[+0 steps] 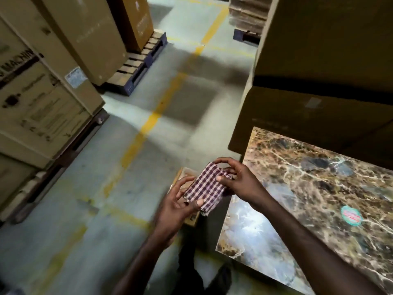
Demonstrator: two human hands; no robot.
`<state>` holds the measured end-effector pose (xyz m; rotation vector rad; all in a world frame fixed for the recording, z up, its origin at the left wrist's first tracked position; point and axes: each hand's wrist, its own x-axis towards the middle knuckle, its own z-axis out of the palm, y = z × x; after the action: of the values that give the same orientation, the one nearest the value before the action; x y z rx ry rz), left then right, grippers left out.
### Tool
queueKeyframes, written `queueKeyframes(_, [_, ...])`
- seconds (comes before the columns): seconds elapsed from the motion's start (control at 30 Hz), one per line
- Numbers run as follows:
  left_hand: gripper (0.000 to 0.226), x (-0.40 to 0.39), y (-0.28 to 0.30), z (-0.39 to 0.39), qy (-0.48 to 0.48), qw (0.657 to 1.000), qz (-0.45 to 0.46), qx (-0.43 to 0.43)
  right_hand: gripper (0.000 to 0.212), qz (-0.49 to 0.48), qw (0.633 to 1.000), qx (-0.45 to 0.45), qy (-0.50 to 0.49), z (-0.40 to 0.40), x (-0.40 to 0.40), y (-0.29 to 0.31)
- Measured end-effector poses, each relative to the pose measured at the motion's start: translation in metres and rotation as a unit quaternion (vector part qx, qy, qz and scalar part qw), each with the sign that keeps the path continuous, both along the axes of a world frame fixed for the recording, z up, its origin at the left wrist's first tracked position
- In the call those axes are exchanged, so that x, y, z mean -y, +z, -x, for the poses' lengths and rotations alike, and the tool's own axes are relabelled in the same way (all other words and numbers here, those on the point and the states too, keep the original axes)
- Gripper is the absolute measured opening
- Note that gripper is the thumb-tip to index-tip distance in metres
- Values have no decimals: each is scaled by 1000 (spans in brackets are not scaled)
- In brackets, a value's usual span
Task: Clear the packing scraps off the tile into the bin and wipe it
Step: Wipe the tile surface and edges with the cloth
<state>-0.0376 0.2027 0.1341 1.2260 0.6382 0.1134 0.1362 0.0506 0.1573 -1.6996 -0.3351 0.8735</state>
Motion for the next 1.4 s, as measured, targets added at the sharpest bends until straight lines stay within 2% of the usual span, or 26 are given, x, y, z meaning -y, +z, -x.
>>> queueKeyframes(0.17, [56,-31,-91,23,140,985,-19,-99,48,79,994,23,76,2,-73,-103])
queueKeyframes(0.27, [53,-53,-153,35,154,970,-81,-172,50,113,987,37,106,9,-115,-171])
queueKeyframes(0.4, [58,-70,-226,41,150,943,-138,-264,40,168,978,43,117,22,-146,-242])
queueKeyframes(0.63, [51,-63,-314,36,251,888,-108,-370,35,234,953,83,172,34,-162,-343])
queueKeyframes(0.73, [54,-54,-328,24,283,866,-159,-380,34,239,943,97,209,33,-168,-365])
queueKeyframes(0.8, [65,-49,-334,15,292,847,-184,-404,32,242,935,110,235,30,-176,-374])
queueKeyframes(0.93, [90,-48,-346,7,311,813,-159,-465,27,258,916,146,270,20,-184,-386])
queueKeyframes(1.07, [91,-51,-363,15,335,822,-97,-450,32,299,881,197,309,17,-184,-393])
queueKeyframes(1.17, [78,-55,-369,15,333,822,-83,-455,44,320,840,257,356,17,-185,-397])
queueKeyframes(1.23, [70,-58,-372,13,317,825,-83,-460,42,324,820,293,369,19,-189,-400])
queueKeyframes(1.4, [72,-62,-377,13,280,833,-105,-466,39,311,824,293,373,22,-193,-403])
